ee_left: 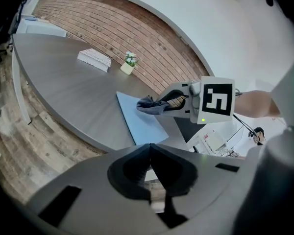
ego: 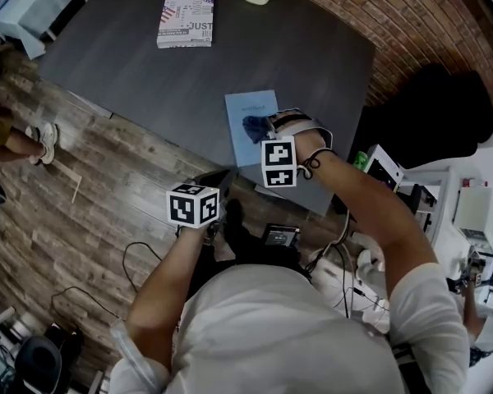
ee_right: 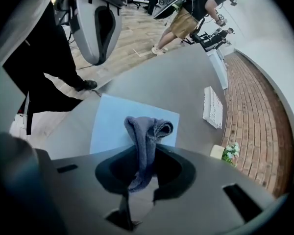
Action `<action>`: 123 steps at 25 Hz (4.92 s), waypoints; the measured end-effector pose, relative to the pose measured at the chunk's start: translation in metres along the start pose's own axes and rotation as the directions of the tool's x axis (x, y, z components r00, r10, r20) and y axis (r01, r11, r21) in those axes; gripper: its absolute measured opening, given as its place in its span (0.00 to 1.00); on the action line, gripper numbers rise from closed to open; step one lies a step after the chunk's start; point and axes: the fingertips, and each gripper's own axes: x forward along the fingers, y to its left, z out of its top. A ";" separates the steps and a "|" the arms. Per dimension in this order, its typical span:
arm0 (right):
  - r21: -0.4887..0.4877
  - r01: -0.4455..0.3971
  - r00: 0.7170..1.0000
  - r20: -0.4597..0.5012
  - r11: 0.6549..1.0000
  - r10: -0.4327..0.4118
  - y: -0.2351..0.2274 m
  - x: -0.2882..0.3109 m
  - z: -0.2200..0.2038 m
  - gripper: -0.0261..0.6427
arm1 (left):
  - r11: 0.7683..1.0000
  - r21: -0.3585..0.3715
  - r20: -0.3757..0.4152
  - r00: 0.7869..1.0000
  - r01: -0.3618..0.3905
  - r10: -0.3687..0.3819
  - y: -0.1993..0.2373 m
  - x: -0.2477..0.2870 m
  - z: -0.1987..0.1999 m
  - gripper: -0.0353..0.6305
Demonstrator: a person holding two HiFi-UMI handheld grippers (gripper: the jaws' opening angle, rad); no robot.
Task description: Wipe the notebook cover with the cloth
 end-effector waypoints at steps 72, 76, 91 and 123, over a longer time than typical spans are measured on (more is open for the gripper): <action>-0.075 -0.023 0.999 -0.028 0.997 0.021 0.054 0.020 0.003 0.17 | 0.998 0.020 -0.055 0.997 0.056 -0.055 -0.044 0.010 -0.013 0.07; -0.079 -0.033 0.999 -0.020 0.996 0.031 0.064 0.014 0.006 0.17 | 0.998 0.026 -0.059 0.997 0.057 -0.056 -0.045 0.009 -0.013 0.07; -0.082 -0.106 0.994 0.021 0.991 0.108 0.103 -0.011 0.014 0.17 | 0.996 0.055 -0.076 0.995 0.075 -0.071 -0.049 0.006 -0.012 0.07; 0.034 0.001 0.999 0.045 0.999 -0.002 0.002 0.002 -0.049 0.17 | 0.996 0.062 -0.057 0.997 0.063 -0.060 -0.047 0.021 0.021 0.07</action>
